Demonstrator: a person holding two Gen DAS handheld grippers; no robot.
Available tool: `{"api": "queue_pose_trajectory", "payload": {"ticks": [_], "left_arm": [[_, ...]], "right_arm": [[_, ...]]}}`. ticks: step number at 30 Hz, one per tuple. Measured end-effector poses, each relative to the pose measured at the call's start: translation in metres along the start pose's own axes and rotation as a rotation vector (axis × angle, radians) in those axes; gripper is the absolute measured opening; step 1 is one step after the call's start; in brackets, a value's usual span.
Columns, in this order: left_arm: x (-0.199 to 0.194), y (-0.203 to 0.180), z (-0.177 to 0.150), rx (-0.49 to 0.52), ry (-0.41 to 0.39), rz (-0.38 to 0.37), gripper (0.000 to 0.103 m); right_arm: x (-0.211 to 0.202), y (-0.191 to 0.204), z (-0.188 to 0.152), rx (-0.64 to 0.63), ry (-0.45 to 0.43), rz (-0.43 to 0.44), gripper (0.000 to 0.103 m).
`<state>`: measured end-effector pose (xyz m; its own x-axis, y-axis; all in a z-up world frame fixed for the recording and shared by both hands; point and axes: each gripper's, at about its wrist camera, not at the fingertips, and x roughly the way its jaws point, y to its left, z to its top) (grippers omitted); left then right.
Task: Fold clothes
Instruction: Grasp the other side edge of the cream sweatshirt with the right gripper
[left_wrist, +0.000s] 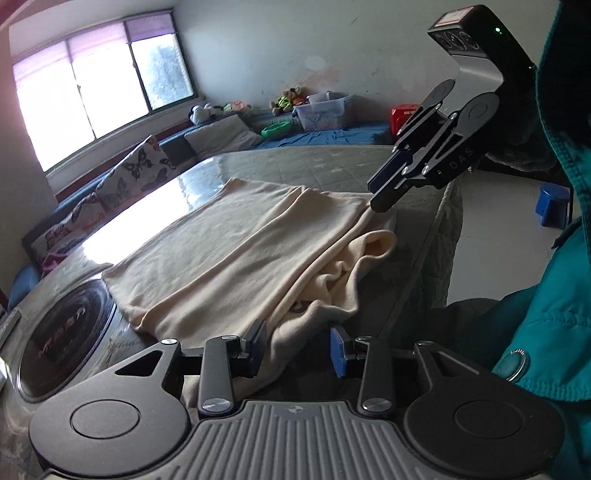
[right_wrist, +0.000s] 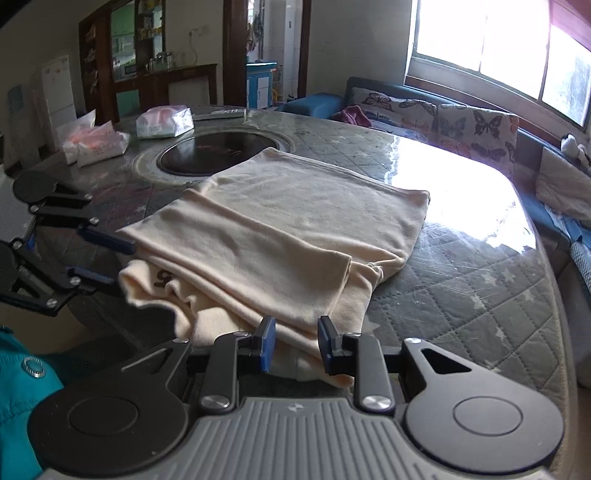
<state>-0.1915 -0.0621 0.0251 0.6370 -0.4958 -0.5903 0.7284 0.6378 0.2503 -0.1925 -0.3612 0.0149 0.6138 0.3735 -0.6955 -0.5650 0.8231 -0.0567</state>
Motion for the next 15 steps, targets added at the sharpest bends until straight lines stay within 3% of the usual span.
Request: {"api": "queue_pose_trajectory", "payload": {"ticks": [5, 15], "left_arm": [[0.002, -0.001, 0.003, 0.01, -0.037, 0.011, 0.012], [0.009, 0.046, 0.033, -0.192, -0.076, -0.007, 0.008]], "right_arm": [[-0.005, 0.011, -0.005, -0.071, 0.014, -0.003, 0.029], [-0.006, 0.033, -0.005, -0.209, 0.0, 0.048, 0.038]]}}
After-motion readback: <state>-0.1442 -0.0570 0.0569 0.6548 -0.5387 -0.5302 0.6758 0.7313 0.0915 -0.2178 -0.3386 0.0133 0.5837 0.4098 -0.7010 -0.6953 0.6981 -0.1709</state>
